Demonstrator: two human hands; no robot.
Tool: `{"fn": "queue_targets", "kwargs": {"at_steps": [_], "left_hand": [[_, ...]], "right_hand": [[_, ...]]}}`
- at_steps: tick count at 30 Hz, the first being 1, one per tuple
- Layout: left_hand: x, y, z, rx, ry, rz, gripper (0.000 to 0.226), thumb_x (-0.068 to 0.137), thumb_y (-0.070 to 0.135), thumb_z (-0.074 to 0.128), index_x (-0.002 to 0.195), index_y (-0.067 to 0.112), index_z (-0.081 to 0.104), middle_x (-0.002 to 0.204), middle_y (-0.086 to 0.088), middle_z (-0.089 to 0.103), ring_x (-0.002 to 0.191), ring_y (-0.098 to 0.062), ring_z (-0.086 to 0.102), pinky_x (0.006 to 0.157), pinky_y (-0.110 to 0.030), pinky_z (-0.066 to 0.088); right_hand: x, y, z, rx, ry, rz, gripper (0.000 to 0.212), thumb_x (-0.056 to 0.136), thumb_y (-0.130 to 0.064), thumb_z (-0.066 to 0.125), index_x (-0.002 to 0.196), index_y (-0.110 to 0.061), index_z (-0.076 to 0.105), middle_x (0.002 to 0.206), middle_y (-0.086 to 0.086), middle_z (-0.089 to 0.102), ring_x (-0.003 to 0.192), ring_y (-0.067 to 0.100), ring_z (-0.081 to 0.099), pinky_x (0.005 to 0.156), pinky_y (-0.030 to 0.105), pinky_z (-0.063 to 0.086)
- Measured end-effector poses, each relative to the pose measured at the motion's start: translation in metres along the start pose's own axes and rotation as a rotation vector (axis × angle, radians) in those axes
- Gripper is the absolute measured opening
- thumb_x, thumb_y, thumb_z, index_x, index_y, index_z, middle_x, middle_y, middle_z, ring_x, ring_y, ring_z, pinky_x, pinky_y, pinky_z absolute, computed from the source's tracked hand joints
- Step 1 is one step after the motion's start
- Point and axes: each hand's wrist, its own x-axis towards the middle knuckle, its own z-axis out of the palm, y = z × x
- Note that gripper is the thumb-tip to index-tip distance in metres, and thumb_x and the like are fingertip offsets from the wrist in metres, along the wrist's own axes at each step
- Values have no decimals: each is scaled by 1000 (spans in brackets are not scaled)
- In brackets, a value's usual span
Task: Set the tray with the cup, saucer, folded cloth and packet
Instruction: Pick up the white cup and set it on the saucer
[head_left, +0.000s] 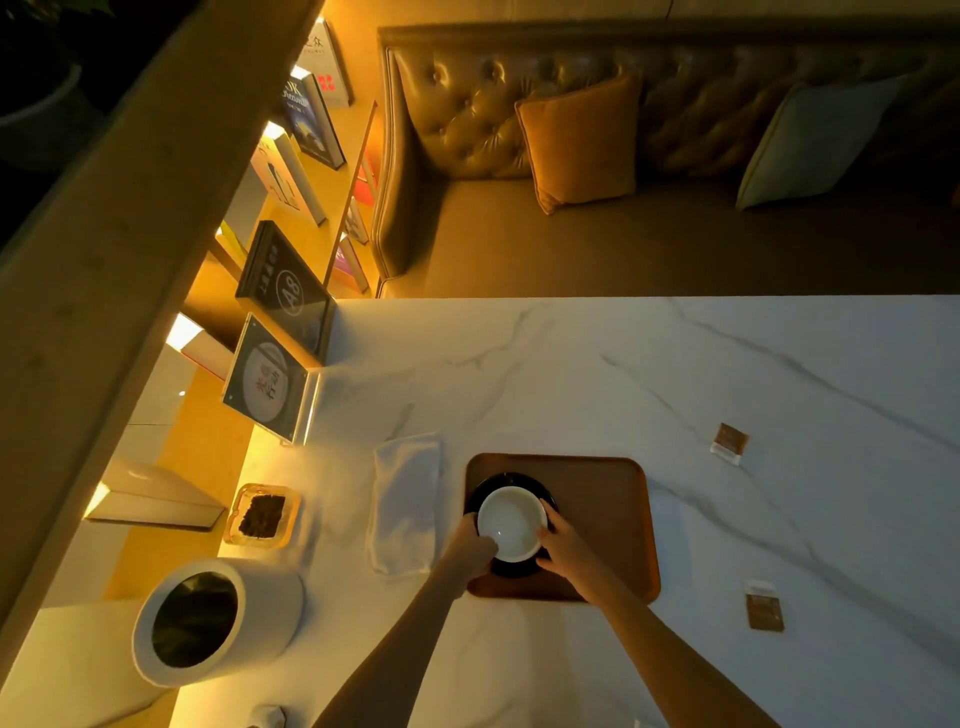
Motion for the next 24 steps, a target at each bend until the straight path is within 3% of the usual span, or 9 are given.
{"fn": "queue_targets", "kwargs": {"at_steps": [7, 11, 16, 24], "left_hand": [[1, -11, -1, 170, 108, 168, 33, 99, 19, 44, 131, 10, 48, 120, -10, 57, 102, -19, 55, 94, -34, 49], [0, -16, 4, 189, 137, 190, 32, 101, 20, 40, 131, 10, 45, 125, -11, 55, 106, -17, 52, 94, -30, 45], [2, -15, 7, 199, 149, 182, 31, 102, 21, 38, 130, 10, 46, 124, -12, 56, 110, -21, 54, 93, -30, 45], [2, -21, 8, 209, 165, 182, 31, 102, 22, 39, 129, 10, 46, 121, -10, 56, 98, -13, 50, 84, -25, 40]], "right_hand": [[-5, 14, 3, -13, 36, -35, 47, 101, -24, 38, 146, -12, 28, 146, 17, 38, 132, 33, 41, 106, 44, 41], [-1, 14, 3, -113, 10, -65, 43, 102, -25, 34, 143, -13, 33, 125, 11, 49, 108, 20, 50, 98, 41, 50], [-3, 16, 4, -155, 27, -101, 42, 103, -26, 31, 143, -13, 32, 137, 15, 46, 124, 25, 46, 105, 45, 44], [-3, 20, 3, -143, 30, -104, 45, 103, -30, 30, 145, -14, 30, 139, 13, 44, 128, 28, 44, 104, 46, 45]]}}
